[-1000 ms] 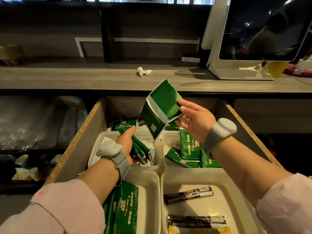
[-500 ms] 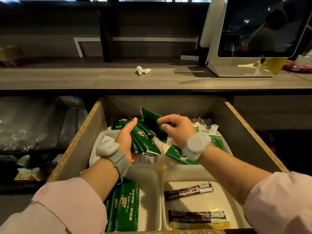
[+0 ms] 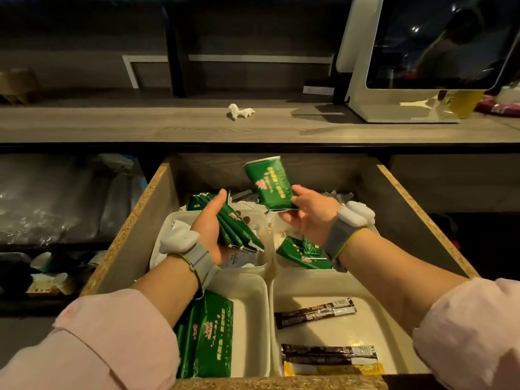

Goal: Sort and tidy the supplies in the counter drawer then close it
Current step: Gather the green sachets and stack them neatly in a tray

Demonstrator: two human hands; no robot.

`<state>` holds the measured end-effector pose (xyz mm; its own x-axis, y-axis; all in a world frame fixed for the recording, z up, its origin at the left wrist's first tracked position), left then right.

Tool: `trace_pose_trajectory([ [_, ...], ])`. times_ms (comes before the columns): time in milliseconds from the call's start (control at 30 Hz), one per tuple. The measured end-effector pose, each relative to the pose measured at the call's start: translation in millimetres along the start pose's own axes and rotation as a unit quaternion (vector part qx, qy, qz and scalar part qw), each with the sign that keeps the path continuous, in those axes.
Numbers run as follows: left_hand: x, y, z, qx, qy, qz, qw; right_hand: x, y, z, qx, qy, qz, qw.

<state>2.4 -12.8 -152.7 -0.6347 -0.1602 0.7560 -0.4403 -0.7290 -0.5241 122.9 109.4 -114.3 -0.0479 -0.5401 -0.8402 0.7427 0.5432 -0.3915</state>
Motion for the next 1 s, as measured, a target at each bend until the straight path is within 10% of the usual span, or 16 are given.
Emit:
trace_pose_trajectory([
  [200, -4, -7, 11, -0.097, 0.066, -0.016, 0.993, 30, -18, 19, -0.126, -0.058, 0.341, 0.930],
  [333, -5, -5, 9, -0.051, 0.063, -0.069, 0.994, 3, 0, 3, -0.070, 0.094, 0.632, 0.766],
  [500, -9, -3, 6, -0.034, 0.089, -0.106, 0.990, 2, 46, -30, -0.041, 0.035, 0.832, 0.552],
  [733, -10, 2, 7, -0.004, 0.091, -0.144, 0.985, 34, 42, -35, -0.061, 0.044, 0.886, 0.457],
  [900, -9, 2, 7, 0.007, 0.084, -0.145, 0.986, 36, 38, -33, -0.036, 0.060, 0.890, 0.450],
  [1000, -10, 0, 8, 0.014, 0.089, -0.153, 0.984, 21, 35, -30, -0.026, 0.049, 0.859, 0.509],
])
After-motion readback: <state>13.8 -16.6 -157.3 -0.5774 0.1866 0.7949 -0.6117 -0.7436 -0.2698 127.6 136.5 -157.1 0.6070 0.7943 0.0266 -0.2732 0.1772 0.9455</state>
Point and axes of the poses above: each hand's wrist, its own z-axis away from the middle knuckle, its own y-axis out of the back of the hand, x = y × z, the point moved 2 cm from there along -z, towards the middle knuckle, and after that the axes turned 6 degrees about z, right-handed, at the moved point
